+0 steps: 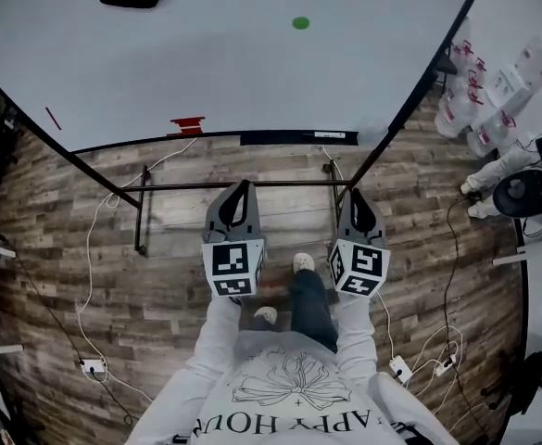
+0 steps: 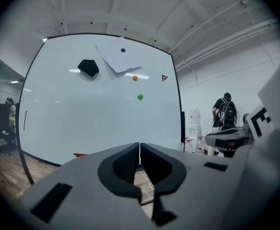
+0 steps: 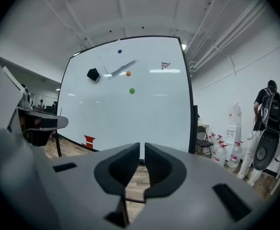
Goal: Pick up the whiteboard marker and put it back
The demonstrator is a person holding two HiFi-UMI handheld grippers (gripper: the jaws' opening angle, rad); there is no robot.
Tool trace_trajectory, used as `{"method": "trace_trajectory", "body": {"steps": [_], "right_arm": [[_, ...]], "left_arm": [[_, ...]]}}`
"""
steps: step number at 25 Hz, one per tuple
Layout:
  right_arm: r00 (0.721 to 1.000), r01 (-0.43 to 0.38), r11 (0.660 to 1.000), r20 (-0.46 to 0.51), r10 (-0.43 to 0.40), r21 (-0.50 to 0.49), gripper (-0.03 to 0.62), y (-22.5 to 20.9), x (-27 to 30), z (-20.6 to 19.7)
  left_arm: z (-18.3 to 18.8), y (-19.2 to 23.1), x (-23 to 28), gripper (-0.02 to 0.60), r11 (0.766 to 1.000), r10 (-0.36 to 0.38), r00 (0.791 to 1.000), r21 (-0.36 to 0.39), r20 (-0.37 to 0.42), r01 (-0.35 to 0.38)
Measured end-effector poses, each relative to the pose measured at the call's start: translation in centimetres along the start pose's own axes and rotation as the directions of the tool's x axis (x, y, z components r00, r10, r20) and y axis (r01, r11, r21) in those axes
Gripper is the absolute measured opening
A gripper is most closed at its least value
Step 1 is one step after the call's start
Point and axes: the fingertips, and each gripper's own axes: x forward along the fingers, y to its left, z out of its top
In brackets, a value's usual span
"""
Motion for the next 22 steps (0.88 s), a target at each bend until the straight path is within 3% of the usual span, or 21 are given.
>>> {"method": "trace_trajectory", "body": {"steps": [9, 14, 18, 22], "right_arm": [[0.989, -0.14, 0.988, -0.048, 0.137, -0.066, 0.048, -4.1, 12.1, 1.0], [0.965, -0.251, 0.955, -0.116, 0.235, -0.155, 0.097, -4.7, 17.9, 0.3], [0.936, -0.338, 0.896, -0.206, 0.287, -0.287, 0.101, -4.4, 21.7, -1.5], [0.903, -0.415, 0.787, -0.314, 0.293, -0.458, 0.1, -3.6, 24.4, -4.1]], "left_arm": [[0.4, -0.4, 10.0, 0.008, 0.995, 0.098, 0.994, -0.005, -0.041, -0.098], [0.6, -0.3, 14.4, 0.008, 0.987, 0.161, 0.985, -0.01, -0.068, -0.162], [0.3, -0.1, 16.9, 0.008, 0.978, 0.208, 0.975, -0.012, -0.083, -0.21], [-0.7, 0.3, 18.1, 0.008, 0.969, 0.243, 0.964, -0.024, -0.111, -0.247]]}}
